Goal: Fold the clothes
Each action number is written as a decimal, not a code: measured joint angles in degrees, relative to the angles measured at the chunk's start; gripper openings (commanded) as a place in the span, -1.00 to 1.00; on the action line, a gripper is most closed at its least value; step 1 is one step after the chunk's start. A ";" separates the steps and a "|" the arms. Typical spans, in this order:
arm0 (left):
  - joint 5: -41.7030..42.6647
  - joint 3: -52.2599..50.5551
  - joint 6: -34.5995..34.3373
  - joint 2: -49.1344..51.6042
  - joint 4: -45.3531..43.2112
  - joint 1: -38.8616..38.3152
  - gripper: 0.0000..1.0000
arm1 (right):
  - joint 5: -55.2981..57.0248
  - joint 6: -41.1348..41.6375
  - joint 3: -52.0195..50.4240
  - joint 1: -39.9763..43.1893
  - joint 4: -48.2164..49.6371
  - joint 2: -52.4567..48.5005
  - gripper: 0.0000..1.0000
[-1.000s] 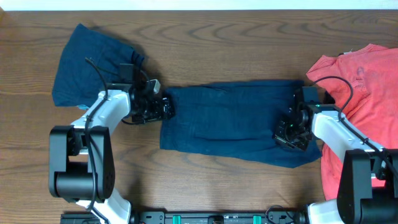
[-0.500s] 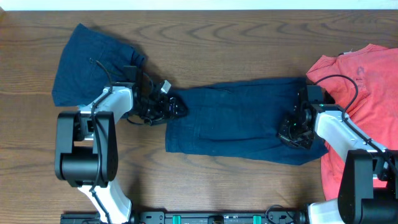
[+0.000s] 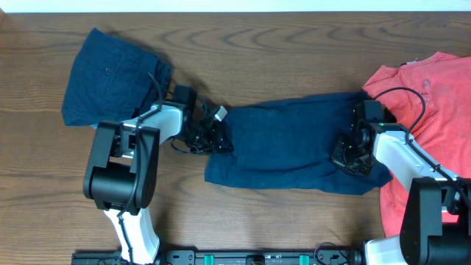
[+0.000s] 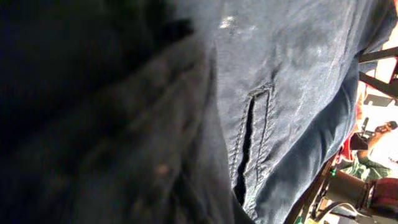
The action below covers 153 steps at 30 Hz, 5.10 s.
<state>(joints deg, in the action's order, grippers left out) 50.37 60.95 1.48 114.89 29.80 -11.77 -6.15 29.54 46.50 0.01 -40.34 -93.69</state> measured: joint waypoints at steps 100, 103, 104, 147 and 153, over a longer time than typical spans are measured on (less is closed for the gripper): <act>-45.09 19.17 -16.96 -22.32 33.88 -1.88 -0.88 | -3.72 -10.36 8.61 -11.76 8.24 3.48 -0.98; -46.29 19.06 -16.31 -22.32 33.83 -1.88 -0.88 | -3.17 -10.54 8.50 -11.76 8.33 0.26 -0.97; -46.53 18.75 -16.13 -22.32 33.62 -1.88 -0.88 | -3.13 -10.54 8.31 -11.76 7.96 -1.36 -0.98; -38.42 15.69 -12.17 -22.32 41.07 -1.03 -0.88 | -3.28 -12.31 3.56 -16.48 0.44 3.45 -0.97; -38.25 17.75 -12.17 -22.32 41.75 -1.03 -0.88 | -0.94 -10.47 2.95 -16.46 -2.25 -2.49 -0.98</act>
<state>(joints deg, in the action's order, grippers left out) 12.12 78.70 -10.70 92.58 71.55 -12.80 -7.09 19.07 49.45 -16.45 -42.59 -96.18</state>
